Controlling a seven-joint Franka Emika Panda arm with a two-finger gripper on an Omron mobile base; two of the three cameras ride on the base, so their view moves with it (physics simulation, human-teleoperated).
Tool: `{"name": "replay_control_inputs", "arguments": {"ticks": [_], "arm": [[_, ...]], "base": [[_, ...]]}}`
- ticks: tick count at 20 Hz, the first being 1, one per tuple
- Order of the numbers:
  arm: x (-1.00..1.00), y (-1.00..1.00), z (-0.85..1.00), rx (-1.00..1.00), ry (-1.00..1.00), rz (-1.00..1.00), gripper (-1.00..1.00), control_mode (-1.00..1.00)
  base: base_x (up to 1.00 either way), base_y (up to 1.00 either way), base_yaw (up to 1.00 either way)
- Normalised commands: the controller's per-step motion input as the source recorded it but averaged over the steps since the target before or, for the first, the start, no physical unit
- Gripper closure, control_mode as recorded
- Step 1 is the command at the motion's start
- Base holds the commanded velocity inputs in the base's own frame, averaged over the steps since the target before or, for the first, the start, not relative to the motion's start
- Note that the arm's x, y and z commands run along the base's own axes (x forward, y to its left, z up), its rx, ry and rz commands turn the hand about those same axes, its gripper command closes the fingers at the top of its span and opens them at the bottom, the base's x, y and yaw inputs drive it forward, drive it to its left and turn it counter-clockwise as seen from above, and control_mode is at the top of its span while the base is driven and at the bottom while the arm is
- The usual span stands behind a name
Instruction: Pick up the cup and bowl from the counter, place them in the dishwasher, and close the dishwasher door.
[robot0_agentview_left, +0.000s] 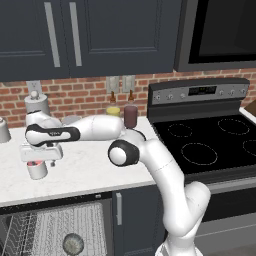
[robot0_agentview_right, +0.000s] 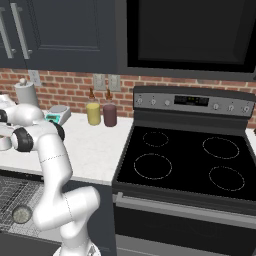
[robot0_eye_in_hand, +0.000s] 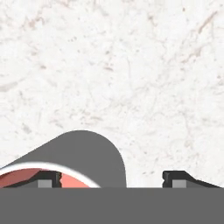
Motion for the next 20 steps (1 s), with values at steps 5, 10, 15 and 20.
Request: {"name": "replay_control_inputs", "arguments": {"ticks": [5, 10, 15, 20], "arm": [[0.0, 0.0, 0.0, 0.0, 0.0, 0.0, 1.0, -1.0], [0.0, 0.0, 0.0, 0.0, 0.0, 0.0, 1.0, -1.0], [-0.07, 0.0, 0.0, 0.0, -0.01, 0.0, 1.0, -1.0], [-0.49, -0.01, 0.06, 0.01, -0.18, 0.0, 1.0, -1.0]], "base": [[0.0, 0.0, 0.0], [0.0, 0.0, 0.0], [0.0, 0.0, 0.0], [0.0, 0.0, 0.0]]}}
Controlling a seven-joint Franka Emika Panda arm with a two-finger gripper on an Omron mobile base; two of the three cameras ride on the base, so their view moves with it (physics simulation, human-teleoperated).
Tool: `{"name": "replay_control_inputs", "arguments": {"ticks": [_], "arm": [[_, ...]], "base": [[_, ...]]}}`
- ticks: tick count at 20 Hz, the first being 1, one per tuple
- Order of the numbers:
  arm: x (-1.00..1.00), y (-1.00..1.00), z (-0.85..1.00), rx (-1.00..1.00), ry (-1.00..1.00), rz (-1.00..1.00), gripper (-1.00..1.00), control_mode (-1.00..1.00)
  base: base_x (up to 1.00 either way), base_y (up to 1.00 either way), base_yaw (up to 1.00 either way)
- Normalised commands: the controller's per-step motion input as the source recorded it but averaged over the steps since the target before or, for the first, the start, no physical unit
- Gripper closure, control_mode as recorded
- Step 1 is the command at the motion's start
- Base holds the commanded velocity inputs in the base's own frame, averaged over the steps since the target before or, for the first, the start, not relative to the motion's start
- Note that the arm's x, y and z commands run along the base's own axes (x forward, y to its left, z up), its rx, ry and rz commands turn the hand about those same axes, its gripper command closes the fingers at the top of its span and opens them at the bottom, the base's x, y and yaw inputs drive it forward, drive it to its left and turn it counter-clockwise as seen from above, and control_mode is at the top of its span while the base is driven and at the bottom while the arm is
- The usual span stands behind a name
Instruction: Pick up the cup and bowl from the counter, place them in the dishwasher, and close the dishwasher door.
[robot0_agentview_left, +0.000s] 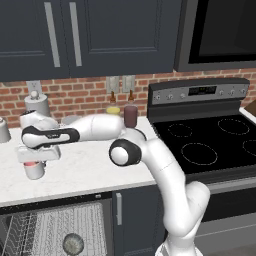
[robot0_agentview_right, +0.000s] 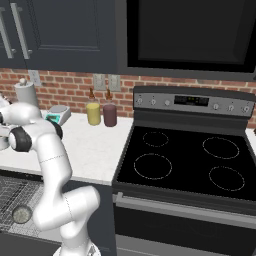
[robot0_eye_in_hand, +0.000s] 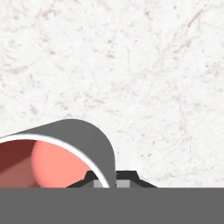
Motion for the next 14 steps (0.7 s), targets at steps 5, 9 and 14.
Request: {"name": "replay_control_inputs", "arguments": {"ticks": [5, 9, 14], "arm": [[-0.62, -0.14, 0.21, 0.07, -0.19, 0.0, 1.0, -1.0], [-0.98, -0.26, 0.19, 0.12, -0.26, 0.0, 1.0, -1.0], [-0.96, -0.49, 0.24, 0.17, -0.28, 0.0, 1.0, -1.0]], "base": [[0.0, 0.0, 0.0], [0.0, 0.0, 0.0], [0.0, 0.0, 0.0]]}}
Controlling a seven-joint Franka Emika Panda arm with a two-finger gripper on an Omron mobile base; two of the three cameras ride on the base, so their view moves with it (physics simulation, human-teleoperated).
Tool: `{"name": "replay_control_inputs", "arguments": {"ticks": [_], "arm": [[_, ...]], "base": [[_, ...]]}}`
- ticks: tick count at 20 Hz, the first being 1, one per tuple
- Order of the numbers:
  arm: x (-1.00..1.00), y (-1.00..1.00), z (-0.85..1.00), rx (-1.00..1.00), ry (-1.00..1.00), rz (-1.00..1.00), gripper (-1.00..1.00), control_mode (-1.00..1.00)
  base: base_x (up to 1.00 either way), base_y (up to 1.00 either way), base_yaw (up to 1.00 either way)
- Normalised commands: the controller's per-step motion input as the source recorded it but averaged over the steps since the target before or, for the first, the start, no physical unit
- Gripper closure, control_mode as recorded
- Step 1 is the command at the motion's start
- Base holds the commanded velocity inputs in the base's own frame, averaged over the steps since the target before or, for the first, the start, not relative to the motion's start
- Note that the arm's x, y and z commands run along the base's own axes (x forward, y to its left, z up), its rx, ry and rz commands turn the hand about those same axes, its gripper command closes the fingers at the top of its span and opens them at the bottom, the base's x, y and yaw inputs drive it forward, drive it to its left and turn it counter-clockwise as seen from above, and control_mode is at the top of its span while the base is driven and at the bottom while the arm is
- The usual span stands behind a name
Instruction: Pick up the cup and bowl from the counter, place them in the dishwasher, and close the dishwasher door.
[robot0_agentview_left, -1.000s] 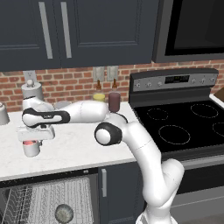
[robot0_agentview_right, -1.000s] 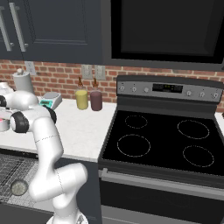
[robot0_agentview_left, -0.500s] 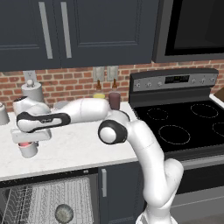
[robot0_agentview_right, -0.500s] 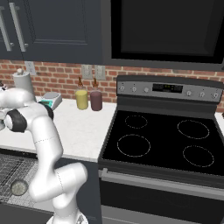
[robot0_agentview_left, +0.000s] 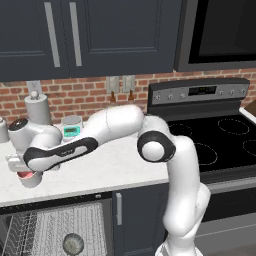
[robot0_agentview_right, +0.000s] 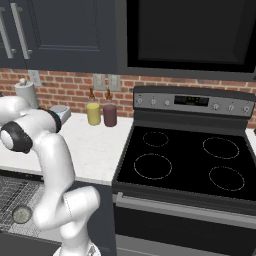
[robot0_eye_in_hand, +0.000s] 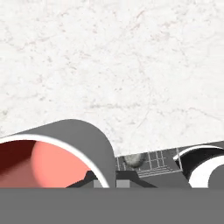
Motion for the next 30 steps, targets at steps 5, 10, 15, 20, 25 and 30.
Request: {"name": "replay_control_inputs", "arguments": {"ticks": [5, 10, 15, 20, 25, 30], "arm": [[-0.79, -0.67, 0.35, 0.22, -0.19, -0.01, 1.0, -1.0], [-0.7, -0.57, 0.17, 0.27, -0.1, -0.07, 1.0, -1.0], [-0.44, -0.34, -0.04, 0.28, -0.04, -0.17, 1.0, -1.0], [-0.11, -0.04, -0.16, 0.16, 0.0, -0.23, 1.0, -1.0], [-0.23, 0.0, -0.25, 0.04, 0.0, -0.26, 1.0, -1.0], [-0.45, 0.1, -0.09, 0.0, 0.0, -0.27, 1.0, -1.0]], "base": [[0.0, 0.0, 0.0], [0.0, 0.0, 0.0], [0.0, 0.0, 0.0], [0.0, 0.0, 0.0], [0.0, 0.0, 0.0], [0.0, 0.0, 0.0]]}}
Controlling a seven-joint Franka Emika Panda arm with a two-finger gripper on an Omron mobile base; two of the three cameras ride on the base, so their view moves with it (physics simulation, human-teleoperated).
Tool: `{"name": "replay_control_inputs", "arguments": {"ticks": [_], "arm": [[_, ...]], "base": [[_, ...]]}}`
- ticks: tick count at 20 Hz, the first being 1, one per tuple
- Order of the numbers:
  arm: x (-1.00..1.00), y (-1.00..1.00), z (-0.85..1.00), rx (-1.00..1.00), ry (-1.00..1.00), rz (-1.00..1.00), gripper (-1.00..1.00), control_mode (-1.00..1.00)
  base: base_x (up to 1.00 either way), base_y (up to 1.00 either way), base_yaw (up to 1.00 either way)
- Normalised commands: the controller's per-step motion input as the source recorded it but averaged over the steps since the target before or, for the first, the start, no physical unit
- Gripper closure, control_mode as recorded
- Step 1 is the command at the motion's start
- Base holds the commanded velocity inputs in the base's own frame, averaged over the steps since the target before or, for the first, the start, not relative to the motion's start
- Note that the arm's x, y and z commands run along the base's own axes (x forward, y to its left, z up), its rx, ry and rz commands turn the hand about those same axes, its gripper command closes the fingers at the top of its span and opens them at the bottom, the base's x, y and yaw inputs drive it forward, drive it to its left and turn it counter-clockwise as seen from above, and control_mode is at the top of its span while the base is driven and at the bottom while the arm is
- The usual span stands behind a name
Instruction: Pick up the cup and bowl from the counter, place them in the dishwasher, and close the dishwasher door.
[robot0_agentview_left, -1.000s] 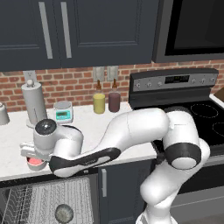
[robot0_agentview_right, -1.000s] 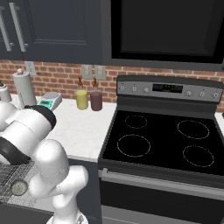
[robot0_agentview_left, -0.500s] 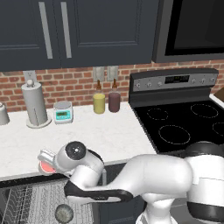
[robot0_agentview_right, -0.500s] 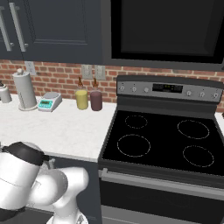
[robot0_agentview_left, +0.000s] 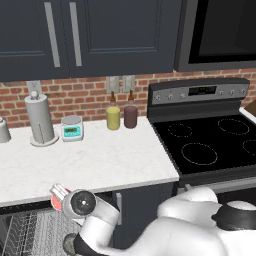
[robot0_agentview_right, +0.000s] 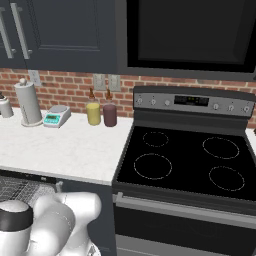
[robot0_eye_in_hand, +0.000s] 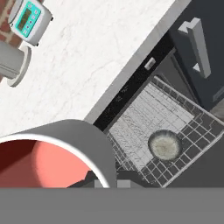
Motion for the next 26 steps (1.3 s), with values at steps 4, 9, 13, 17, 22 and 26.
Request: {"name": "replay_control_inputs", "arguments": {"ticks": [4, 9, 13, 17, 22, 26], "arm": [[-0.34, 0.1, 0.01, 0.0, 0.06, -0.09, 1.0, -1.0], [-0.15, 0.0, 0.01, 0.0, 0.23, 0.01, 1.0, -1.0], [-0.04, 0.0, 0.0, 0.0, 0.3, 0.02, 1.0, -1.0], [0.0, 0.0, 0.0, 0.0, 0.4, 0.07, 1.0, -1.0], [-0.01, 0.0, -0.24, 0.0, 0.19, 0.08, 1.0, -1.0], [-0.01, 0.0, -0.56, -0.02, 0.0, 0.05, 1.0, -1.0]], "base": [[0.0, 0.0, 0.0], [0.0, 0.0, 0.0], [0.0, 0.0, 0.0], [0.0, 0.0, 0.0], [0.0, 0.0, 0.0], [0.0, 0.0, 0.0]]}}
